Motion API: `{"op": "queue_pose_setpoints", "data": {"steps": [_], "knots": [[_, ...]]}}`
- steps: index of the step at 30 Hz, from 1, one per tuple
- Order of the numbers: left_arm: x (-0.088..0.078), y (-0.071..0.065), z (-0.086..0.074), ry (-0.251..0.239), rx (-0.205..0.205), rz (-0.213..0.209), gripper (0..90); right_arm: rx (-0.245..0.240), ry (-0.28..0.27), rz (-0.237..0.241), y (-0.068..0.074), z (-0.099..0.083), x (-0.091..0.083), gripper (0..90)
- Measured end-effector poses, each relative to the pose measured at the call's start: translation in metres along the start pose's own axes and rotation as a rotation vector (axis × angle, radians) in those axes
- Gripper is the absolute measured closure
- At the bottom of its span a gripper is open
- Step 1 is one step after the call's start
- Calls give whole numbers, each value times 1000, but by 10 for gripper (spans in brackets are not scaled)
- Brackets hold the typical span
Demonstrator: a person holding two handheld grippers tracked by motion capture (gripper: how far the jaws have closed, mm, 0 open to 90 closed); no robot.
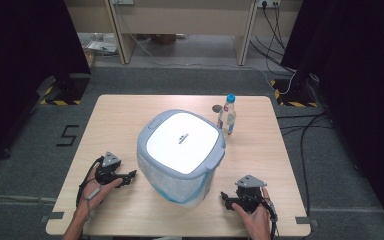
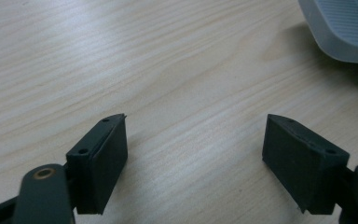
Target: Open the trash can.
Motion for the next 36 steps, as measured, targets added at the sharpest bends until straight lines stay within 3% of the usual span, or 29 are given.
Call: {"op": "queue_pose_setpoints", "data": {"steps": [4, 8, 12, 15, 19, 24, 27, 31, 36], "knots": [[1, 0, 7, -25, -8, 8, 222, 22, -5, -6, 2, -1, -3, 162], [-2, -4, 25, -72, -22, -2, 222, 33, -27, -15, 9, 2, -11, 162], [4, -9, 42, -96, -37, -36, 222, 4, -52, 9, 29, 10, -22, 162], [15, -11, 51, -87, -42, -46, 222, -24, -72, 37, 47, 17, -28, 162], [20, -16, 59, -101, -46, -63, 222, -36, -99, 64, 59, 25, -30, 157], [27, -28, 67, -101, -21, -90, 222, -62, -161, 100, 75, 40, -27, 155], [33, -32, 69, -83, -12, -102, 223, -64, -198, 92, 78, 51, -22, 156], [36, -35, 68, -64, -4, -105, 223, -62, -185, 83, 75, 55, -17, 83], [39, -34, 67, -55, 2, -105, 222, -70, -176, 36, 66, 57, -15, 94]]}}
Point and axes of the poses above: each handheld gripper's, and its own axes: x roughly forward along the jaws, z roughly out of its top, y roughly to its left, the point moved 8 cm from there along x, roughly forward along the jaws, and after that the axes turned 13 degrees about -x, right-handed, at the moved point
